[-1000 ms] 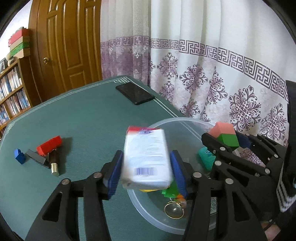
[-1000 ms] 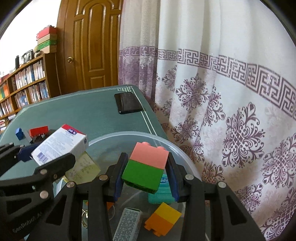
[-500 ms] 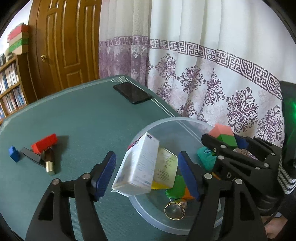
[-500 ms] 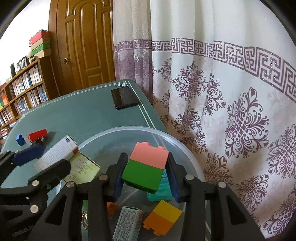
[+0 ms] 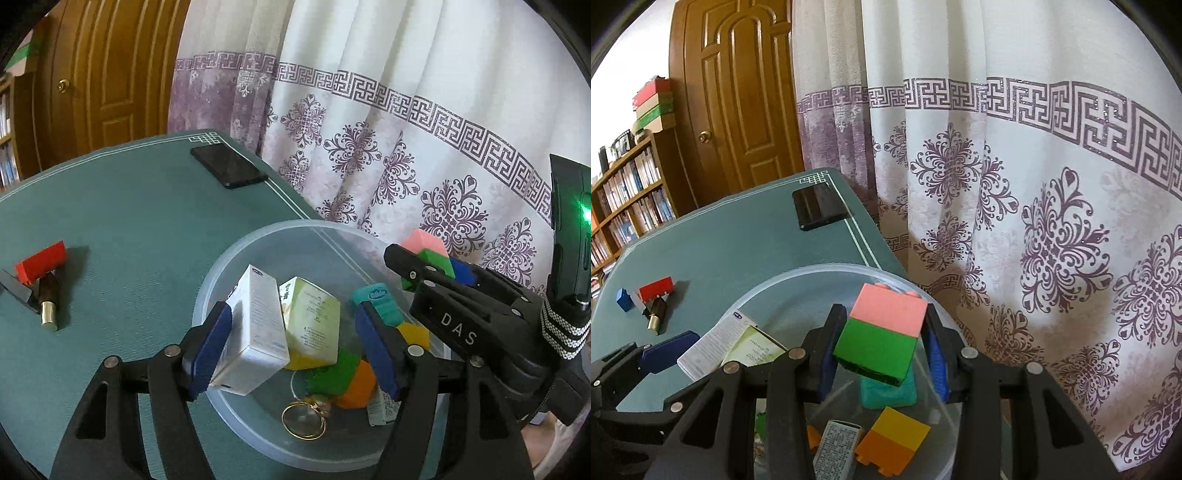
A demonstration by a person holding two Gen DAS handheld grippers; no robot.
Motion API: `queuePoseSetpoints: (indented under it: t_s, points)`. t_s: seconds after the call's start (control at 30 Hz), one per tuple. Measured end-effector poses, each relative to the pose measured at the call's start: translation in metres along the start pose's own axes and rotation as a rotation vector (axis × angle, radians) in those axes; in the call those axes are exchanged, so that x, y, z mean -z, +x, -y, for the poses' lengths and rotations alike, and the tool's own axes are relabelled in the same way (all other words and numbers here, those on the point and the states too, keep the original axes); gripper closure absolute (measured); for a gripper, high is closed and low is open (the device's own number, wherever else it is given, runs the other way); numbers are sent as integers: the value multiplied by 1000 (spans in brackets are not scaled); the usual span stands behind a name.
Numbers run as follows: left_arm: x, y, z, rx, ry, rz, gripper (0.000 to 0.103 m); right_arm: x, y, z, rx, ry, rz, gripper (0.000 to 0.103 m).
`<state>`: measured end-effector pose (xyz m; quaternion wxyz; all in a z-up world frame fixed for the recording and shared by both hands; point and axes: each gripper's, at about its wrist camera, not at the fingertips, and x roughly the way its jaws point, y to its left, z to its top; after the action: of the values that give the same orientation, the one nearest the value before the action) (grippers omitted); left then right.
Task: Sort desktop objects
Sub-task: 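Open the right tool to drop the pink-green block into the bowl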
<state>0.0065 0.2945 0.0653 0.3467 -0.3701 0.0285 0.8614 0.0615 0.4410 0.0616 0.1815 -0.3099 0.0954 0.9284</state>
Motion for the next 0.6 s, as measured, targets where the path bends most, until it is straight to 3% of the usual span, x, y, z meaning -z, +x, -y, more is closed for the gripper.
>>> queuePoseSetpoints:
  t_s: [0.3, 0.6]
  points:
    - [0, -7, -9, 55, -49, 7, 30, 0, -1, -1, 0, -4, 0, 57]
    - [-2, -25, -14, 16, -56, 63, 30, 2, -1, -5, -10, -9, -8, 57]
